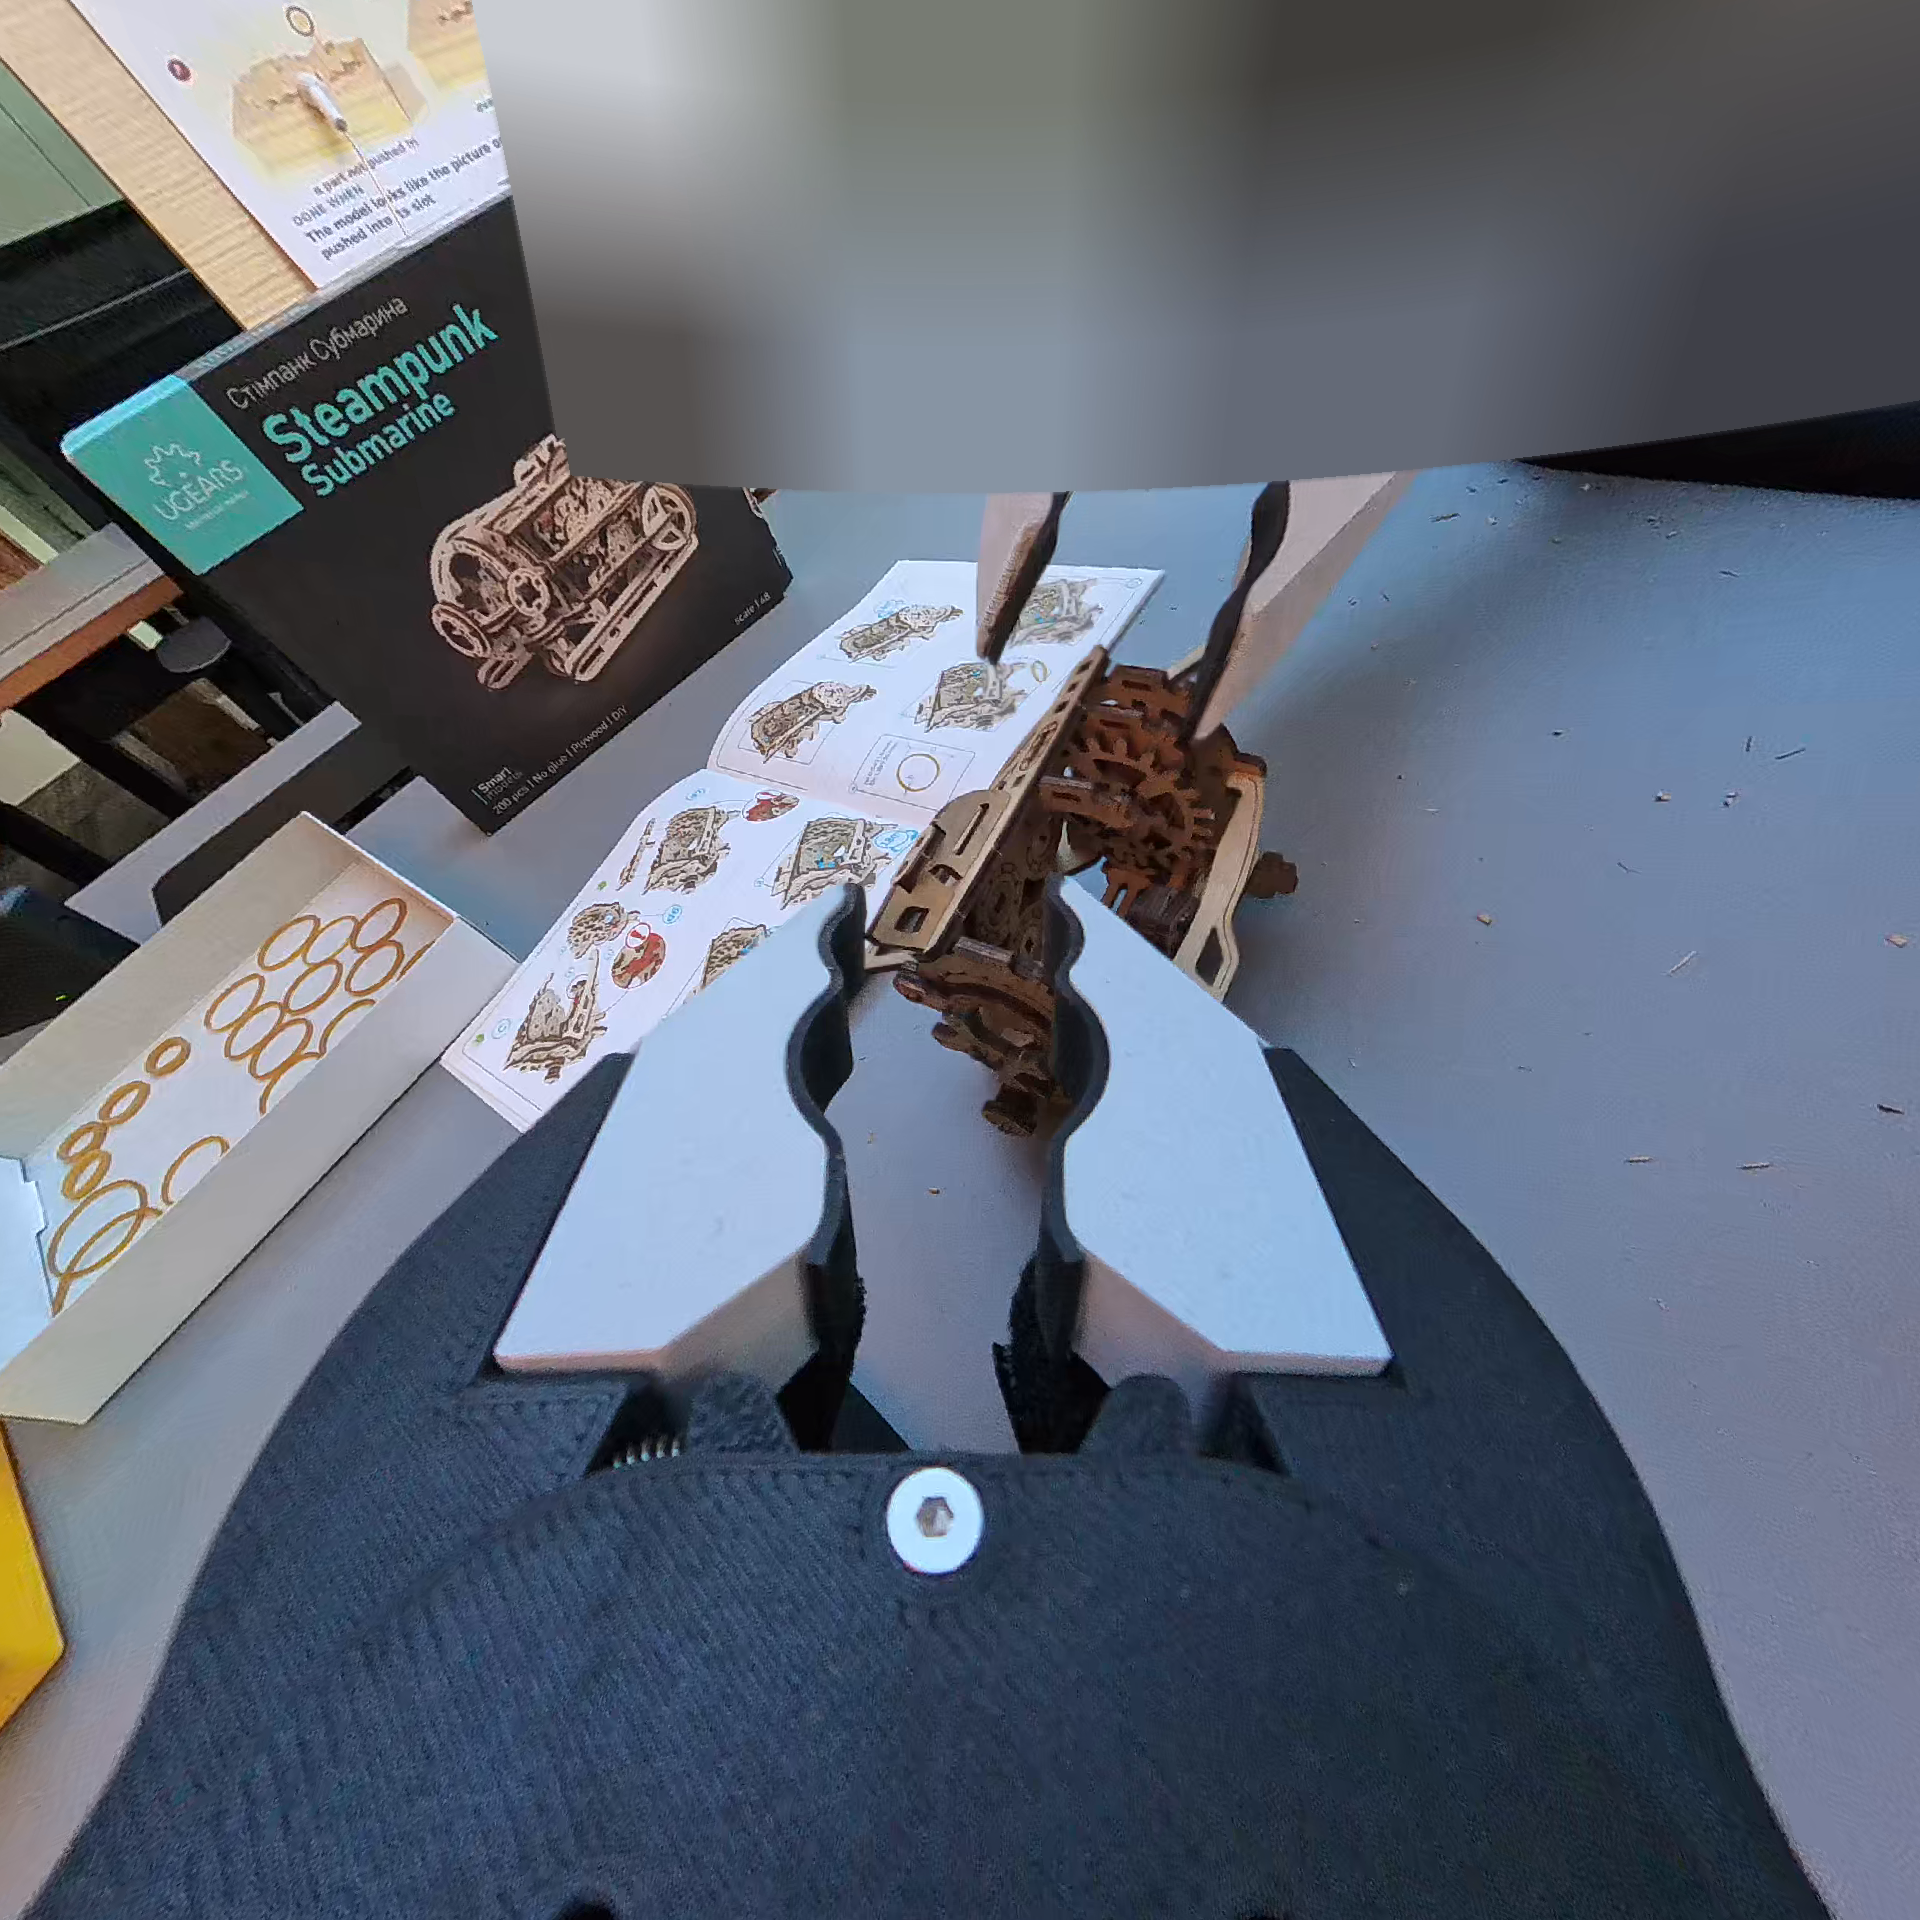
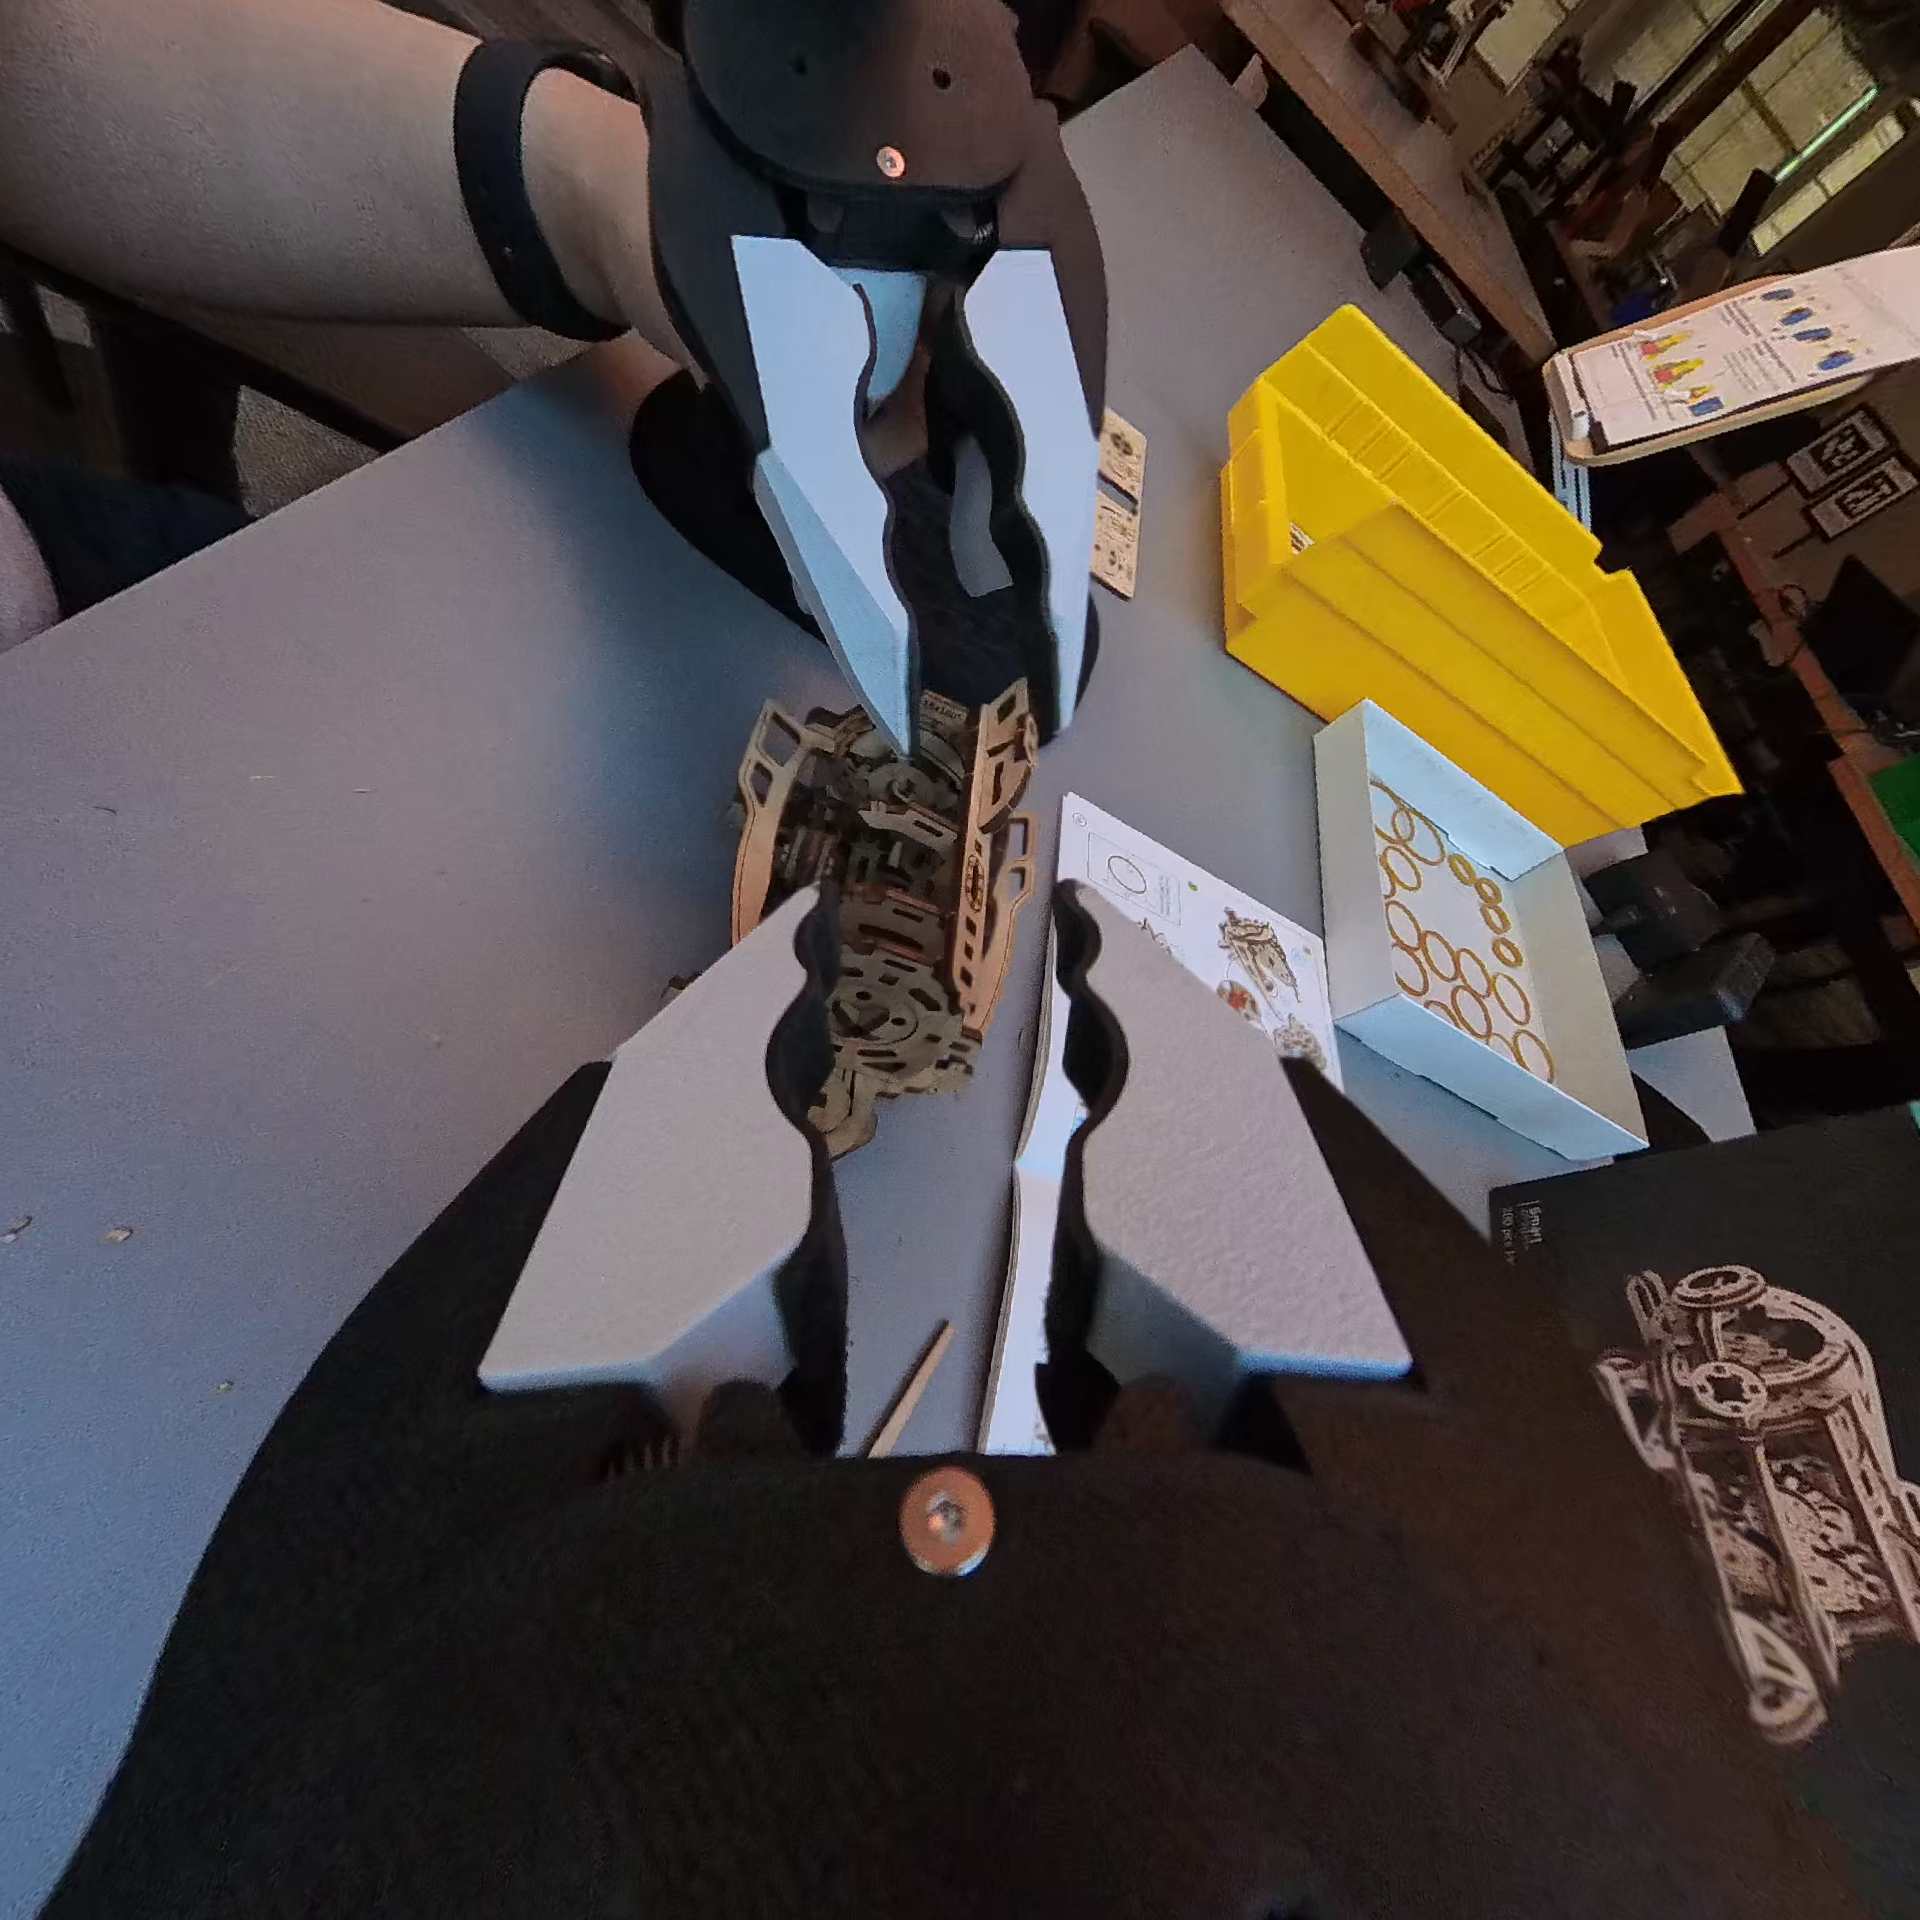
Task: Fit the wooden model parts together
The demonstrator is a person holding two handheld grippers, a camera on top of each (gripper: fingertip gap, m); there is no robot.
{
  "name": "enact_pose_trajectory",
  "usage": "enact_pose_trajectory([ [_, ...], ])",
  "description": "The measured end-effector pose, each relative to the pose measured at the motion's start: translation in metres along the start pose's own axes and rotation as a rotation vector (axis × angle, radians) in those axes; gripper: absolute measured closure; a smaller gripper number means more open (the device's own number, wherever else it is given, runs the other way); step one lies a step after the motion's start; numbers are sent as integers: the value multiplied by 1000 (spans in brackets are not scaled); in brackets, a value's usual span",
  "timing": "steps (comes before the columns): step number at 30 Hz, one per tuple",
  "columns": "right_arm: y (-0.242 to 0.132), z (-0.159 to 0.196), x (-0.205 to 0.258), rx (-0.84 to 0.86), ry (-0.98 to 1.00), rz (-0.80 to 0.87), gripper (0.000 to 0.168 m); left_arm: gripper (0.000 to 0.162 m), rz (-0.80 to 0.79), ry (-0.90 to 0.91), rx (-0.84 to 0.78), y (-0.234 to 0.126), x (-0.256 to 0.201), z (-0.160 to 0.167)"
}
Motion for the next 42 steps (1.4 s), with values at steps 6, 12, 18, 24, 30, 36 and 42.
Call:
enact_pose_trajectory([
  [6, -5, 4, -9, -40, 101, 2, 131, 129, 7, -11, 5, -2, 0, 4],
  [12, -4, 11, -18, -58, 184, 26, 136, 129, 14, -62, -19, -6, 5, 5],
  [18, -1, 20, -32, -66, 302, 62, 137, 127, 52, -149, -2, -6, 10, 11],
  [24, -9, 26, -38, -128, 399, 30, 135, 126, 70, -168, -1, -4, 10, 11],
  [30, -12, 31, -28, -150, 422, -95, 113, 125, 72, -227, -8, -6, 13, 13],
  [36, -1, 39, -19, -80, 334, -85, 100, 124, 76, -290, -61, -18, 15, 13],
  [42, 8, 44, -16, -43, 323, -78, 103, 120, 101, -272, -16, -16, 7, 14],
])
Point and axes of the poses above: each gripper's, where its closed fingertips meet, y out along the fingers, z out of its underside, x = y × z across the jaws, the point moved 7 cm from there along -y, back along the fingers, and after that the axes turned 10 degrees about y, right-handed, at the moved point
